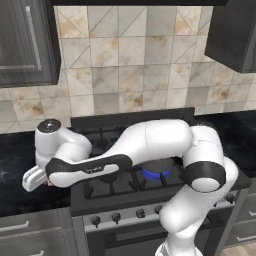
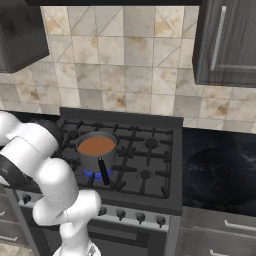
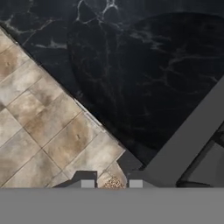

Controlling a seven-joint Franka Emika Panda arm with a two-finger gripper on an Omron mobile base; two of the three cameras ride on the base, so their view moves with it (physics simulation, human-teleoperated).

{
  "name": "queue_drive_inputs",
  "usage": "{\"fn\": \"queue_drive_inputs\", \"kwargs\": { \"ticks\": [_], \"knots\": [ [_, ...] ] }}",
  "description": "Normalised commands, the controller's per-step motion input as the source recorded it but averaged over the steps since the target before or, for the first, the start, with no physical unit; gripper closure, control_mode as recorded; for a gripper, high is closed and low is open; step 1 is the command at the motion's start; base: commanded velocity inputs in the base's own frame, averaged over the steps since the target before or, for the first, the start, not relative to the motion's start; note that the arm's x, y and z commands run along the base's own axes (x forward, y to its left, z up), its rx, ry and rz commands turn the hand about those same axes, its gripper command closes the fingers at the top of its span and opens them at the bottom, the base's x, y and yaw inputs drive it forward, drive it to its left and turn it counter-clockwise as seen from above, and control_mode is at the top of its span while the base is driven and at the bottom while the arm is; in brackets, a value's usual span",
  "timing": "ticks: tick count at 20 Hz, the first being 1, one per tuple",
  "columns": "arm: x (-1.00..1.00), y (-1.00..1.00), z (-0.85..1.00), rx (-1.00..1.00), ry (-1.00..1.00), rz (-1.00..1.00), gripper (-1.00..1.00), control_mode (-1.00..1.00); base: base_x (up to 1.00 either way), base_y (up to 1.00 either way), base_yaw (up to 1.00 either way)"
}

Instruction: Pick up the sugar cube(s) and place them in the saucepan with hot chocolate.

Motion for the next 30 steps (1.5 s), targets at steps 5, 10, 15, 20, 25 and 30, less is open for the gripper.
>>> {"fn": "queue_drive_inputs", "kwargs": {
  "ticks": [5, 10, 15, 20, 25, 30],
  "knots": [
    [-0.13, -0.86, 0.57, 0.06, -0.01, 0.00, 1.00, -1.00, 0.00, 0.00, 0.00],
    [-0.11, -0.91, 0.42, 0.05, 0.00, 0.00, 1.00, -1.00, 0.00, 0.00, 0.00],
    [-0.03, -0.93, 0.30, 0.02, 0.00, 0.00, 1.00, -1.00, 0.00, 0.00, 0.00],
    [0.00, -0.89, 0.34, 0.00, 0.00, -0.01, 1.00, -1.00, 0.00, 0.00, 0.00],
    [0.00, -0.74, 0.33, 0.00, 0.01, -0.03, 1.00, -1.00, 0.00, 0.00, 0.00],
    [0.05, -0.77, 0.29, 0.00, 0.02, -0.09, 1.00, -1.00, 0.00, 0.00, 0.00]
  ]
}}
